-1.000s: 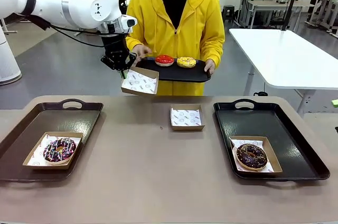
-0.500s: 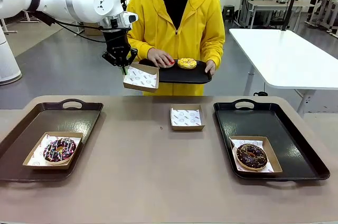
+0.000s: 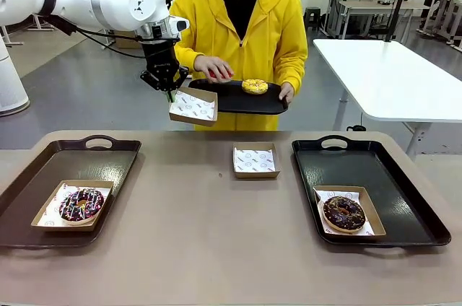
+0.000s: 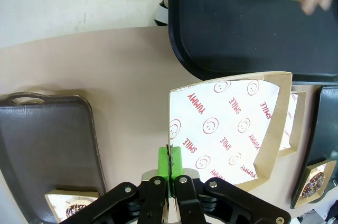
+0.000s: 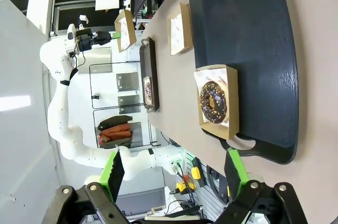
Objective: Individually package the donuts and arrange them on the tray.
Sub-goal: Place the picked Paper togo box on the Handle tray while simultaneously picking up another Paper togo box from the table with the other hand.
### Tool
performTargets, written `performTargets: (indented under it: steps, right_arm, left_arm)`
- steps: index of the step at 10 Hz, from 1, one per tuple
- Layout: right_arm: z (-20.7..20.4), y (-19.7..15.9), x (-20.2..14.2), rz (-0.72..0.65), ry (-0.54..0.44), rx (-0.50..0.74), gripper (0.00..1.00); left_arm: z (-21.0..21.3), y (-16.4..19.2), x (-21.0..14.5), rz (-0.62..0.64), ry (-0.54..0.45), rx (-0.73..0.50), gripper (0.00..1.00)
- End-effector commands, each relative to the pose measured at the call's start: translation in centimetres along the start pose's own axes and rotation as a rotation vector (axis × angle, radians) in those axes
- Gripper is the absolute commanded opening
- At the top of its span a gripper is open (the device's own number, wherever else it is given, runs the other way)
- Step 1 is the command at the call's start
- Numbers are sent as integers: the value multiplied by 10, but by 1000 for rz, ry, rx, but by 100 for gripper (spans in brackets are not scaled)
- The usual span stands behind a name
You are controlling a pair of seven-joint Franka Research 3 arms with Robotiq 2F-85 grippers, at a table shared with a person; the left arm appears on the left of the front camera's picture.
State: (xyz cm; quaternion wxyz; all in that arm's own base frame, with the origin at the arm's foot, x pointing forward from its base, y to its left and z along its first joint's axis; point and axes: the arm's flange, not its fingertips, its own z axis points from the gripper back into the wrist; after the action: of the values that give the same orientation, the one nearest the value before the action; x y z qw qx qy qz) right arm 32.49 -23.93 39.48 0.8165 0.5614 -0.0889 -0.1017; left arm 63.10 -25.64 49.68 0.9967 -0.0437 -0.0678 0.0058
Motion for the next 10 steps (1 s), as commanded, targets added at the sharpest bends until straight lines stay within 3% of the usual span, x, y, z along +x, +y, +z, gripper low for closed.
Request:
performTargets:
  steps: [1,10]
  right_arm:
    - [-2,3,-1,-18,-2,8,100]
    - [-2,3,-1,-18,-2,8,100]
  left_arm:
    - [0,2,-3,-10,-8,-2,1]
    - [0,2,-3,-10,-8,-2,1]
